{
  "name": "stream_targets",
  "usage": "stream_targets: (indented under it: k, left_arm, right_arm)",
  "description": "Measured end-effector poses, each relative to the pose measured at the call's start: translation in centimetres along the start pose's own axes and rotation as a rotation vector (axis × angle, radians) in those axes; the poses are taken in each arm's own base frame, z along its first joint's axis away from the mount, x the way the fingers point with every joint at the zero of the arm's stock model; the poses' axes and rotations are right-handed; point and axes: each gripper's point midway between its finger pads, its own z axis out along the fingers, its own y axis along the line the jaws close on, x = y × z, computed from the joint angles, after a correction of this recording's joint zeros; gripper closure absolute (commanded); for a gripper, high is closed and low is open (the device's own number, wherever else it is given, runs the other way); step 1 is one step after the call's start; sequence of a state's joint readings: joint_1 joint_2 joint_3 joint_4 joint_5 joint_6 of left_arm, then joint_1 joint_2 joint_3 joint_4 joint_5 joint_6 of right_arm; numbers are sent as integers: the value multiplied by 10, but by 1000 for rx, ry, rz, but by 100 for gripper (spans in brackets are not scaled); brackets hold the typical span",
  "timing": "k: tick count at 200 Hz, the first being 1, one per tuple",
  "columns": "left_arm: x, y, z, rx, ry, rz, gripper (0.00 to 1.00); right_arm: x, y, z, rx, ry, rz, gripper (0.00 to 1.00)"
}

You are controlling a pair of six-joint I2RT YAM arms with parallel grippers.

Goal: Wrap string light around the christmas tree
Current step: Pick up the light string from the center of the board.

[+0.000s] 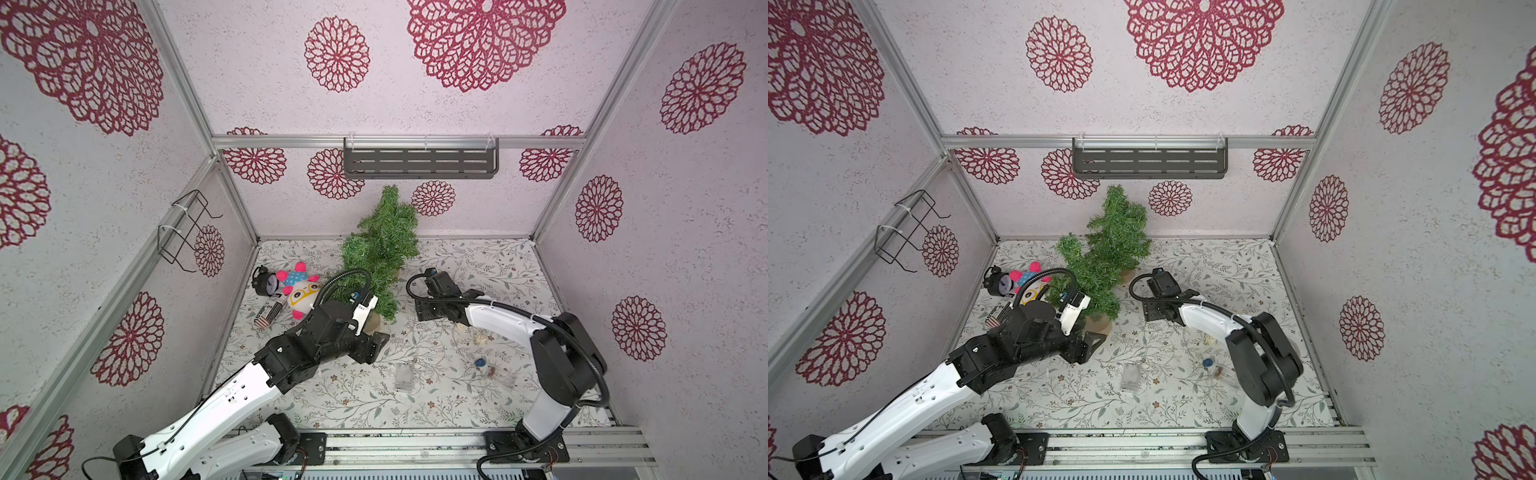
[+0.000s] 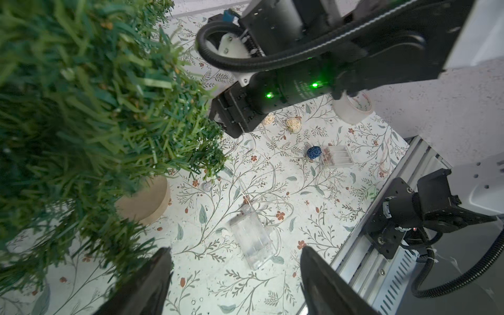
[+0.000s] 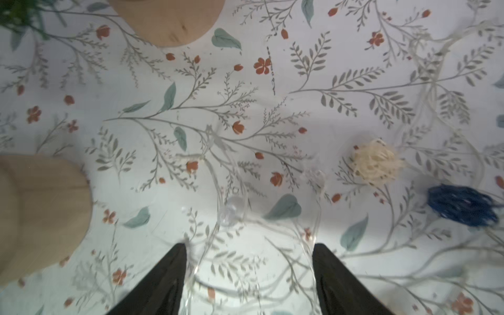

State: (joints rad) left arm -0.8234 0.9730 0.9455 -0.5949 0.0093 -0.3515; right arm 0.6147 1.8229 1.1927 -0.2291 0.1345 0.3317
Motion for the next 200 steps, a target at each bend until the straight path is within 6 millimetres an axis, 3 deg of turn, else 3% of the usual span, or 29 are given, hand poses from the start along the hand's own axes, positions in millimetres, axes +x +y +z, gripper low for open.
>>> stream_targets:
  k: [17, 39, 72, 92, 118, 132, 147, 176, 200]
  left_arm:
    - [-3, -4, 3, 11, -13, -5, 23]
    - [0, -8, 10, 20, -3, -5, 23]
    - [10, -10, 18, 24, 27, -4, 23]
    - [15, -19, 22, 39, 46, 11, 23]
    - [23, -37, 29, 64, 88, 51, 23]
    - [24, -49, 32, 86, 102, 74, 23]
    - [24, -61, 35, 109, 111, 93, 22]
    - [31, -76, 51, 131, 142, 119, 22]
    - [47, -79, 75, 118, 199, 133, 22]
  right_arm:
    - [-6, 3, 22, 4, 1, 2, 45]
    - [-5, 5, 39, 7, 9, -14, 78]
    - [-7, 6, 28, -10, -6, -18, 93]
    - [-20, 7, -8, -48, -64, -7, 98]
    - [-62, -4, -82, -106, -233, 50, 100]
    - [-87, -28, -119, -103, -333, 102, 100]
    - [-105, -66, -151, -66, -417, 178, 100]
    - [-112, -130, -179, 29, -481, 300, 100]
    - [-108, -150, -183, 59, -474, 346, 100]
